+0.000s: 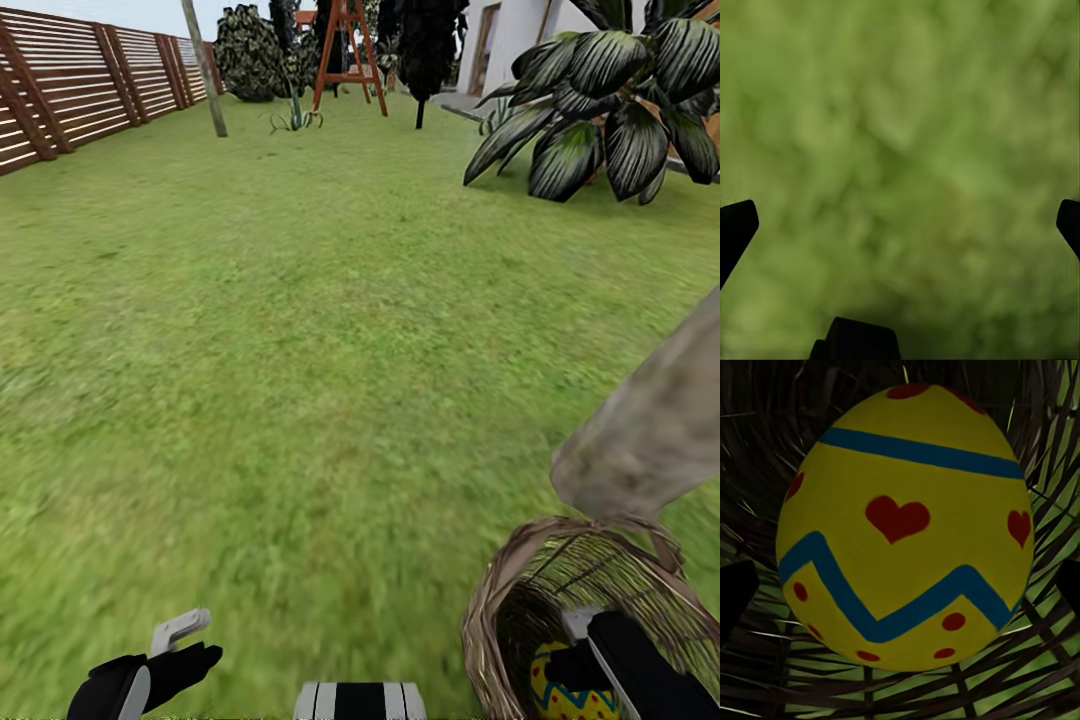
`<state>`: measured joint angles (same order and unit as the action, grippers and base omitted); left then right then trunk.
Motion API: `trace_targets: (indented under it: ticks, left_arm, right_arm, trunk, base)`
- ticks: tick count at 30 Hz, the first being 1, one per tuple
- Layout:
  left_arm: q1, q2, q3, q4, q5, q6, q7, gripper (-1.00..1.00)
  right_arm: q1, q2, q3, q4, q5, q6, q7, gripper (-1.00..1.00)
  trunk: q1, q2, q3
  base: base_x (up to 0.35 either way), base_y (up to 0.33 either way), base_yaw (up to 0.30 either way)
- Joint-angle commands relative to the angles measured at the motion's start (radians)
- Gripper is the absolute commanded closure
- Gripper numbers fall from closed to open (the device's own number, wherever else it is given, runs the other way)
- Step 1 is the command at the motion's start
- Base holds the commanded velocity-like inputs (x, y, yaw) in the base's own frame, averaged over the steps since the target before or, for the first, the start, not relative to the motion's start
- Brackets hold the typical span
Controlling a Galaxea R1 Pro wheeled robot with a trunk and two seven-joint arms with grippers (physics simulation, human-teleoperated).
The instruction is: Take the three Easter eggs out of the wicker basket on the lawn in the garden, then place them on the lawn next to a single tree (choose any tree) so that all three eggs are next to the same tree and none are left in the basket.
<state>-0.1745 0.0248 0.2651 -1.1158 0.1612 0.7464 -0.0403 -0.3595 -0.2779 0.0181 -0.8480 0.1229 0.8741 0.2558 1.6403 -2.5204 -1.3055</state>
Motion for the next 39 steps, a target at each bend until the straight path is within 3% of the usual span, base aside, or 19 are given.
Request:
trace_targets:
  ticks: [1,23,39]
  left_arm:
    - [0.000,0.000,0.002,-0.001,0.003,0.005,-0.003,-1.00]
    - [0.000,-0.015,0.003,-0.001,0.003,0.005,-0.003,-1.00]
    - [0.000,-0.016,0.003,-0.002,0.005,0.005,-0.003,-1.00]
  right_arm:
    - [-0.001,-0.001,0.002,-0.002,0.011,0.003,0.008,-1.00]
    - [-0.001,0.000,0.002,-0.002,0.011,0.003,0.008,-1.00]
    - [0.000,0.000,0.002,-0.002,0.011,0.003,0.008,-1.00]
  trunk:
    - [0.000,-0.001,-0.005]
    - [0.001,-0.001,-0.009]
    - [0.008,-0.005,-0.070]
  base:
    - [0.000,0.000,0.000]
    - [0.066,0.000,0.000]
    - [0.000,0.000,0.000]
